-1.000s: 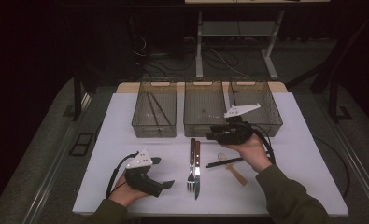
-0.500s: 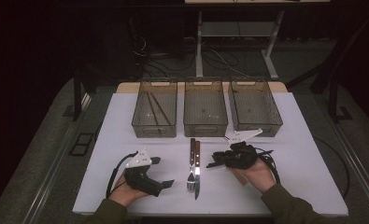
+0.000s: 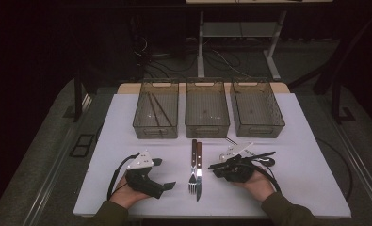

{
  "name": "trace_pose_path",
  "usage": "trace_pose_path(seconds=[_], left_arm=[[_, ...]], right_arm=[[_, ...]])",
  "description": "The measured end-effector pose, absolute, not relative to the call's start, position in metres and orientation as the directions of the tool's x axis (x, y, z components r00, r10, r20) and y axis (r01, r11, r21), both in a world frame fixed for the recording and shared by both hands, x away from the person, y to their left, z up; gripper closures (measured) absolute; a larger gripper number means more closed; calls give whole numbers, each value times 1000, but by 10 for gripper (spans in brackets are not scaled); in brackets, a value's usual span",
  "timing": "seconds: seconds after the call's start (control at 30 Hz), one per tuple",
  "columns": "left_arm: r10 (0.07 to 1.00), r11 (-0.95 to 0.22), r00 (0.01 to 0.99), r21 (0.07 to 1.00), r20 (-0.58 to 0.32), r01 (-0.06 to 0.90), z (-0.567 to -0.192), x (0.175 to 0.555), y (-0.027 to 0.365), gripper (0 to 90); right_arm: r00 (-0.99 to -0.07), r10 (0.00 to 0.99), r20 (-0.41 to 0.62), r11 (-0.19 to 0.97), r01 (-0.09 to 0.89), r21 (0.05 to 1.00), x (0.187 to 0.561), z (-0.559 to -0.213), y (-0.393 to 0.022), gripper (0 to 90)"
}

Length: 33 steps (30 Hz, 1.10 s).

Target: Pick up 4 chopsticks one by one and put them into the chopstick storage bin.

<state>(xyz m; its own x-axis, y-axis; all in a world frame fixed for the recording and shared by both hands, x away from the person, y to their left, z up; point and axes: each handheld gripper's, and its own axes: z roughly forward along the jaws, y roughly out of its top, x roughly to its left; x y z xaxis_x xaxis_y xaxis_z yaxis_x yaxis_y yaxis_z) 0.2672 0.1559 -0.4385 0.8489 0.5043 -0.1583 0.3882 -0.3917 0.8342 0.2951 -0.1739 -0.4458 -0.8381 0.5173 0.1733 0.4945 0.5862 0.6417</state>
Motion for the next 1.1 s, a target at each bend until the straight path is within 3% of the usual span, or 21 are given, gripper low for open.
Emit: trace_pose_path(seconds=[1.1], left_arm=[[506, -393, 848, 834, -155, 387, -438, 267, 156, 9]], right_arm=[[-819, 561, 121, 569, 487, 663, 312, -447, -160, 896]])
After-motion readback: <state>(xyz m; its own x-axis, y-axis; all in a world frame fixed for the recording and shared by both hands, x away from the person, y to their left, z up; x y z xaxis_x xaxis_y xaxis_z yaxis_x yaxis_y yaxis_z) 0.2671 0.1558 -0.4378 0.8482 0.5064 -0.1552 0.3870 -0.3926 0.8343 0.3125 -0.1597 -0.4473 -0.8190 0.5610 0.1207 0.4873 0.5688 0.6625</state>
